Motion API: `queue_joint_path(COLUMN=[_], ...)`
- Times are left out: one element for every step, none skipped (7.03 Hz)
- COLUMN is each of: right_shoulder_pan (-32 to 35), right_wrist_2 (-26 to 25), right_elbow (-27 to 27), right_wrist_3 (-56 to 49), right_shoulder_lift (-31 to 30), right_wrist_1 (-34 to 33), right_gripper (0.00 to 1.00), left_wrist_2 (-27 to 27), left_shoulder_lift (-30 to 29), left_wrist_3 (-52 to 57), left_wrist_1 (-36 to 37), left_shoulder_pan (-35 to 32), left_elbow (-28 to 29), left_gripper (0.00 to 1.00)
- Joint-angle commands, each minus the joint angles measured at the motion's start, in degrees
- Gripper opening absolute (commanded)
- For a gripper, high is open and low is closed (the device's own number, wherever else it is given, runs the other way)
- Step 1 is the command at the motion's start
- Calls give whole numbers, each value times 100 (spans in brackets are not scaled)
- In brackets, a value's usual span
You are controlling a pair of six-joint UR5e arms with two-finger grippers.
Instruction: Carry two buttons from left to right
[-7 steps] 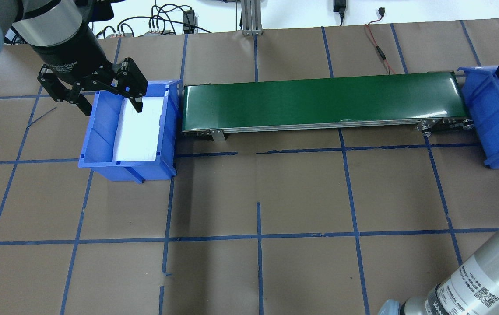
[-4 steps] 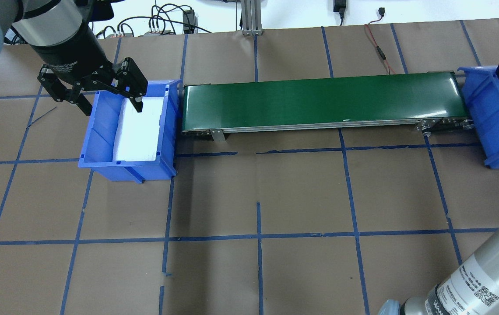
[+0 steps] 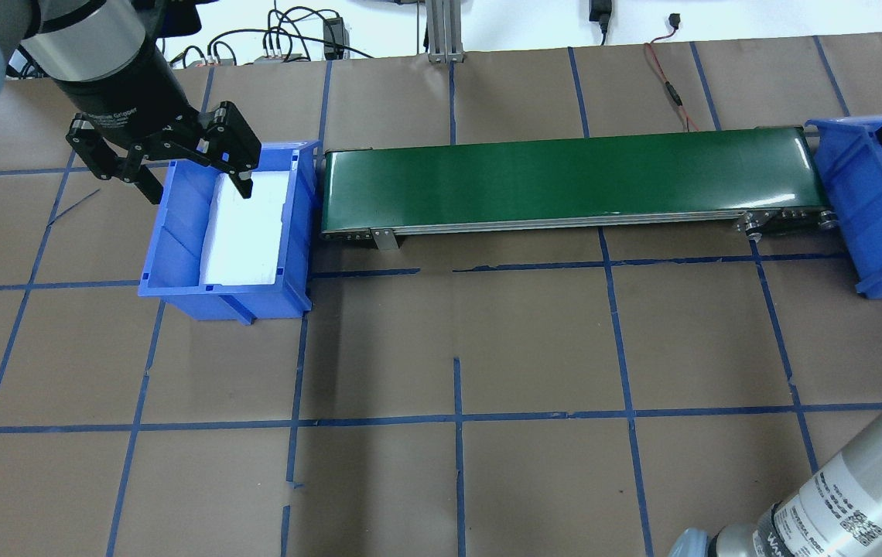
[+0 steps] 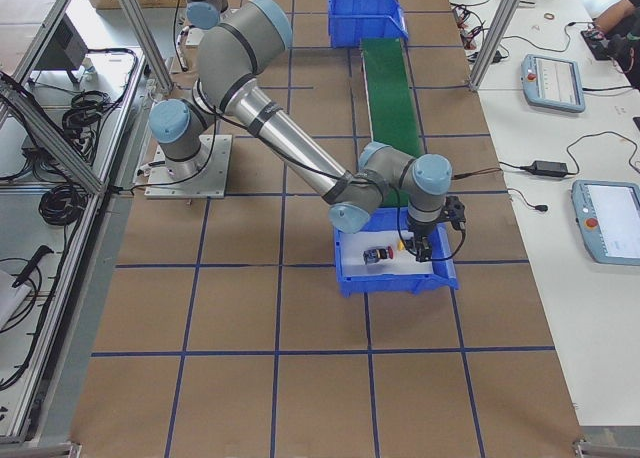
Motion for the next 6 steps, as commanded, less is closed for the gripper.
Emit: queue_joint_path(right_shoulder_pan=[-14, -14, -14, 47, 169, 518], right_wrist_2=[-301, -302, -284, -240, -197, -161], right_elbow=[107, 152, 213, 362, 529, 748], right_wrist_3=[-126, -109, 13, 406, 845, 1206], right_shoulder_lift=[-824, -1238, -1607, -1898, -2188, -2417], right_wrist_1=[500, 1087, 1728, 2048, 2312, 2480], right_gripper=[100, 100, 100, 100, 100, 100], left_wrist_2=[0, 0, 0, 0, 0, 0], left_shoulder_lift=[0, 0, 0, 0, 0, 0], left_wrist_3=[0, 0, 0, 0, 0, 0], left_wrist_1=[0, 0, 0, 0, 0, 0], left_shoulder_pan=[0, 9, 0, 0, 0, 0], left_elbow=[1, 1, 1, 1, 1, 1], left_gripper=[100, 100, 100, 100, 100, 100])
